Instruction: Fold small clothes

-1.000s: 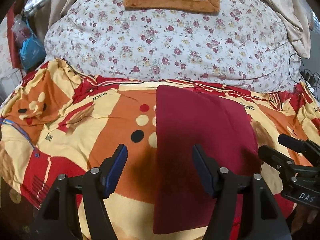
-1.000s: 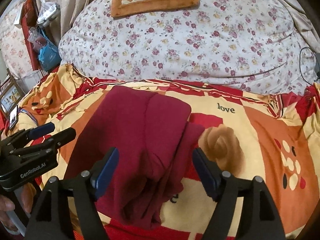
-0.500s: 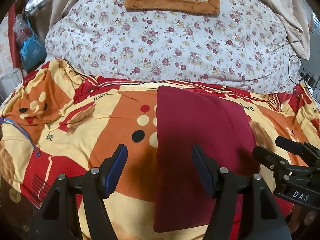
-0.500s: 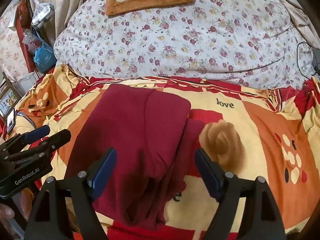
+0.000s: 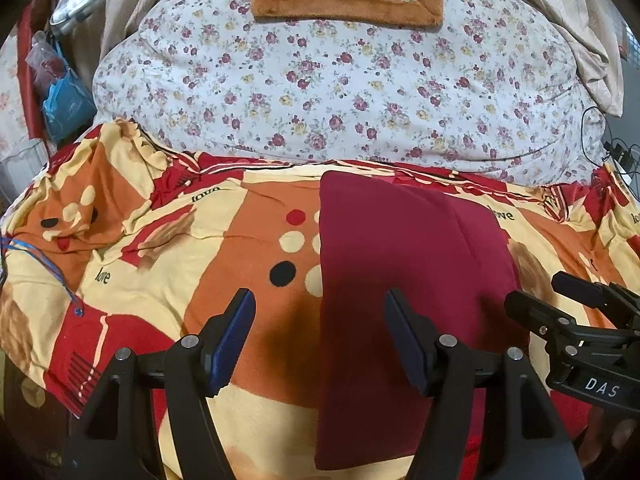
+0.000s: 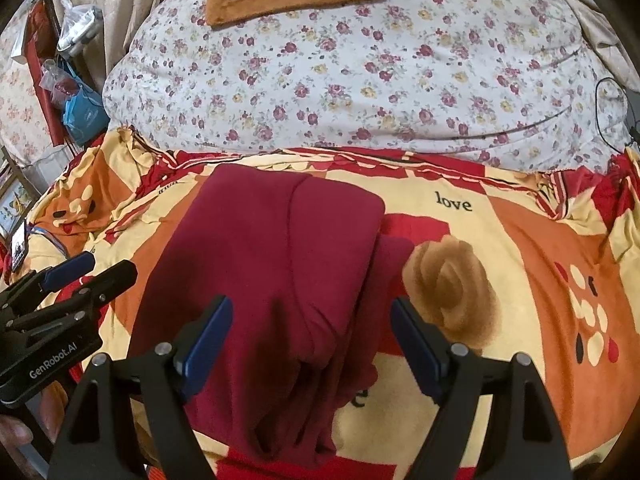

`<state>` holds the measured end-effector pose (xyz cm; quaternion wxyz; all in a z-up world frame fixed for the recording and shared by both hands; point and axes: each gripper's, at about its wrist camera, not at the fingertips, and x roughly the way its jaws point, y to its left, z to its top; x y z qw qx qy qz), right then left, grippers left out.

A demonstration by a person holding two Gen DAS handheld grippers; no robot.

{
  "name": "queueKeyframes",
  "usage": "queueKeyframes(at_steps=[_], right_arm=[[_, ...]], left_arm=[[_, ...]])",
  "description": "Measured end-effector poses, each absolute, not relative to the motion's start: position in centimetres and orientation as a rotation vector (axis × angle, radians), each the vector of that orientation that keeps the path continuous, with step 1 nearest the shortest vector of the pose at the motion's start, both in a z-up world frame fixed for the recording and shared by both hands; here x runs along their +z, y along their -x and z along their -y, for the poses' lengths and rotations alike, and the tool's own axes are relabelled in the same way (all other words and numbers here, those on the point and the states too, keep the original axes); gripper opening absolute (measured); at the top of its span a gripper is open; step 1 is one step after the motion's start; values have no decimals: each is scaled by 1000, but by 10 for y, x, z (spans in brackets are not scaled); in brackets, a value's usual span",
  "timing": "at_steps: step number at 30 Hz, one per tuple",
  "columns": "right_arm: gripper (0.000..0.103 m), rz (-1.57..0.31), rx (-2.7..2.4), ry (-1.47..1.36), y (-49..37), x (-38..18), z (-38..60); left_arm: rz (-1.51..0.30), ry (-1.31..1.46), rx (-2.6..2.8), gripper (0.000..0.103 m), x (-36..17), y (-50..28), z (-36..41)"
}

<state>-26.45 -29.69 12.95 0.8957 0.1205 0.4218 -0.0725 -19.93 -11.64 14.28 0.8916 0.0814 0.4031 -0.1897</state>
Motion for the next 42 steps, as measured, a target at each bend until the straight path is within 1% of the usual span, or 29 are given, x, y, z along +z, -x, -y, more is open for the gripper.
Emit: queueKeyframes(at_steps=[42], right_arm=[[84,-905,-156,-260,252,120,293]], left_arm=[[-842,-147,-433,58,134,188,119]])
